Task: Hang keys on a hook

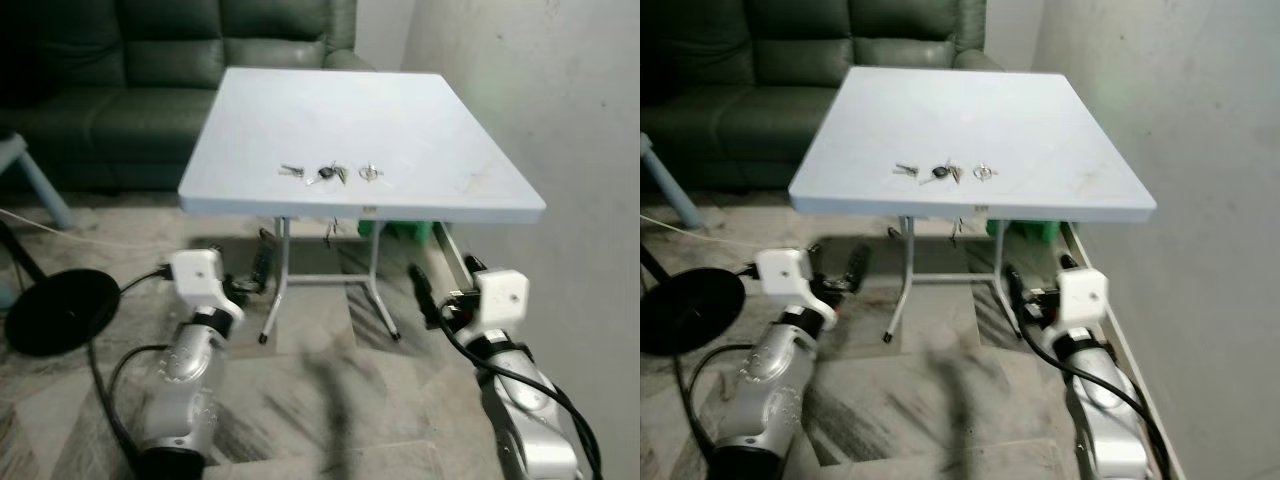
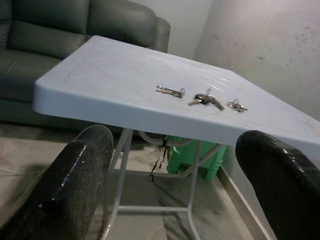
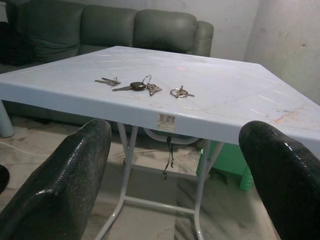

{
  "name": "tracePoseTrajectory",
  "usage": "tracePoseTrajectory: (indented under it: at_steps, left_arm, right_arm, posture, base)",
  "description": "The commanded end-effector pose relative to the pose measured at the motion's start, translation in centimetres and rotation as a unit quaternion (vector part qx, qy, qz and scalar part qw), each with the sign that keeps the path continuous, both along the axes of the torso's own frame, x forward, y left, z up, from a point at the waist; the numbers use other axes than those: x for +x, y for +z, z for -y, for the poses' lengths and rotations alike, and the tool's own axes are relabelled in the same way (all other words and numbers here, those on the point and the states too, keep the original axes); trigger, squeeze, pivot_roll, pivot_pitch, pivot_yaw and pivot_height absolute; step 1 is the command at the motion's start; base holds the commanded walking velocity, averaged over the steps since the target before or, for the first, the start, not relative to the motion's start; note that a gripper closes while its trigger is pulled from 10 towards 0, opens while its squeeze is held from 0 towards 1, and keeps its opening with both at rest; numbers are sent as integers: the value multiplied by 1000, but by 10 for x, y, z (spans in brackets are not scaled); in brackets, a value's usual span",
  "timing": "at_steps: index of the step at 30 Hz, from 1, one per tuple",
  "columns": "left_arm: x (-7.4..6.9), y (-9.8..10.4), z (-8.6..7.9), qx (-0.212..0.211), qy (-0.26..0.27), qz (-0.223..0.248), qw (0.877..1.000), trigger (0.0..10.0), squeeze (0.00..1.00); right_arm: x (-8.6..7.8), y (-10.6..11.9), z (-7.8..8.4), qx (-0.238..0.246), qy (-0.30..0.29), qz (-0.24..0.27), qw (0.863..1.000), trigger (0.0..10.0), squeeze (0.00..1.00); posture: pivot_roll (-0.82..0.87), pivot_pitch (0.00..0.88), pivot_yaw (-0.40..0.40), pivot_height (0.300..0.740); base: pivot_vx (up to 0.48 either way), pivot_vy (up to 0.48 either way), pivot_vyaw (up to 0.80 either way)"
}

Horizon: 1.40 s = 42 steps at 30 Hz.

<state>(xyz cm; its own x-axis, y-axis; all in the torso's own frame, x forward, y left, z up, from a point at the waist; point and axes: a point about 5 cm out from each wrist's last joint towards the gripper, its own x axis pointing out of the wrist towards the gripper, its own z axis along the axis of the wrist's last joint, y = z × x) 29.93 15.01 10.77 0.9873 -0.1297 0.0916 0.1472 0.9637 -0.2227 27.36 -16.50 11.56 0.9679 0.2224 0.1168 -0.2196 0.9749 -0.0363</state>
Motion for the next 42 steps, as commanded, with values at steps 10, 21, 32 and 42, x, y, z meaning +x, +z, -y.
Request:
tracePoseTrajectory:
  at_steps: [10,21,32,42]
  left_arm:
    - [2,1,5,-23,-8,-4,1000,10000,0]
    - [3,1,5,-27,-8,-6,1000,10000,0]
    - [4,1,6,-29,-7,-7,1000,10000,0]
    - [4,1,9,-13,-12,-5,1000,10000,0]
  right_arm:
    - [2,3,5,0,-8,5,1000,10000,0]
    - [2,3,6,-1,-7,5,1000,10000,0]
    - [3,3,5,-2,-4,6,1000,10000,0]
    - [4,4,5,-3,0,7,1000,10000,0]
  posture:
    - [-12,13,-41,740]
    - [-13,14,-40,740]
    - [-17,11,-40,740]
    - [-15,4,-45,740]
  base:
    - [185,76,0]
    - [377,295,0]
    - [339,340,0]
    - [345,308,0]
